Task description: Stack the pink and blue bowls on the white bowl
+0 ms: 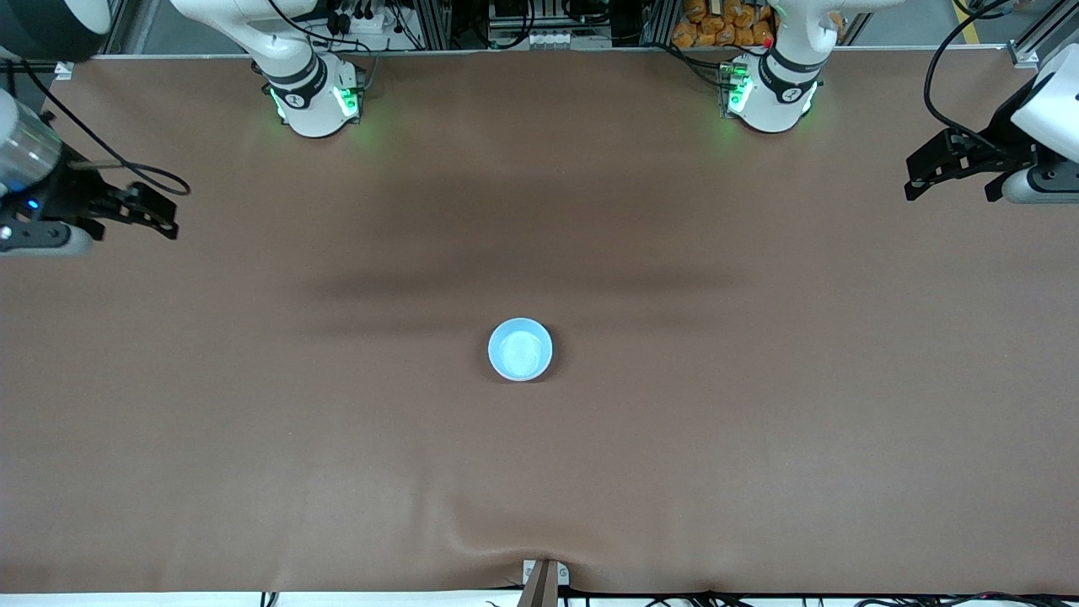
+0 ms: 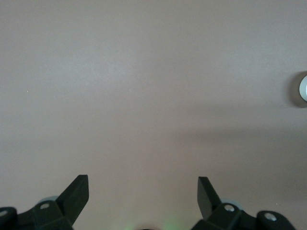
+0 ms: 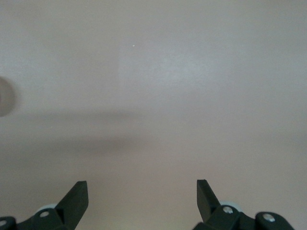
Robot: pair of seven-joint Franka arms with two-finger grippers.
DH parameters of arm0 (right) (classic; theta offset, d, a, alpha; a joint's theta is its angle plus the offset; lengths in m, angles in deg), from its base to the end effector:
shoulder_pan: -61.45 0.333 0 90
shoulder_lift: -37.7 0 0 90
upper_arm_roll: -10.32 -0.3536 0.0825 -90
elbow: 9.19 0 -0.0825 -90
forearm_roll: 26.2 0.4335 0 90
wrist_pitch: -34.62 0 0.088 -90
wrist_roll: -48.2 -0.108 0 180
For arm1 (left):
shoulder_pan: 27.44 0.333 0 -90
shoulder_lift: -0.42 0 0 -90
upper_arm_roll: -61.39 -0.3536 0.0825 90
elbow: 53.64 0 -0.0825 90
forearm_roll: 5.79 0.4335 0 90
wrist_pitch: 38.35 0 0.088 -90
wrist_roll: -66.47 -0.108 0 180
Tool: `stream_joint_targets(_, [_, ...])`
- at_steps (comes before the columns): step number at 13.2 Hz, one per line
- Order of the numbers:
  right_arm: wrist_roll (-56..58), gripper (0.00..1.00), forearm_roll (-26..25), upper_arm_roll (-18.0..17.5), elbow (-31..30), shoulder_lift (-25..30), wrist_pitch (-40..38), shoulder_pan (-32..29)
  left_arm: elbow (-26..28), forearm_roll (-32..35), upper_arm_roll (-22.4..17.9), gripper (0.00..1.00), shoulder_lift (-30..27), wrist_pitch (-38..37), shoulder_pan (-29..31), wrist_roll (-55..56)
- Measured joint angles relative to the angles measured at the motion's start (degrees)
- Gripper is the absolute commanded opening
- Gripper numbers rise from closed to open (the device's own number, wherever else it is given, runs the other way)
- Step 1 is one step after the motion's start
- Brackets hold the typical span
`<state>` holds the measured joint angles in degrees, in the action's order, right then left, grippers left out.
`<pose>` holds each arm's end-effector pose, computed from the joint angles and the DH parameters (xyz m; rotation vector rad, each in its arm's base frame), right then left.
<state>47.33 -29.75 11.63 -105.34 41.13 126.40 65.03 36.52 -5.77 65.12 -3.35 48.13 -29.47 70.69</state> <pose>0.5842 0.0162 0.6435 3.0803 0.0415 -0.0227 0.5717 -0.0591 0.6929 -3.1368 0.0419 -0.0029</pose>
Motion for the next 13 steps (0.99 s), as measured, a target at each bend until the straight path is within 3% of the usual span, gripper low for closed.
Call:
stream_joint_targets(8, [-5.68,1.0,0.18,0.38,1.75,1.27,-1.91,-0.69,0.0,0.0,-0.02,1.0,0.05,-0.29,0.01,0.0])
stream_joint_targets(13, [-6.24,1.0,5.2,0.54,3.25,1.27,-8.39,-0.73,0.0,0.0,-0.02,1.0,0.39,-0.33,0.0,0.0])
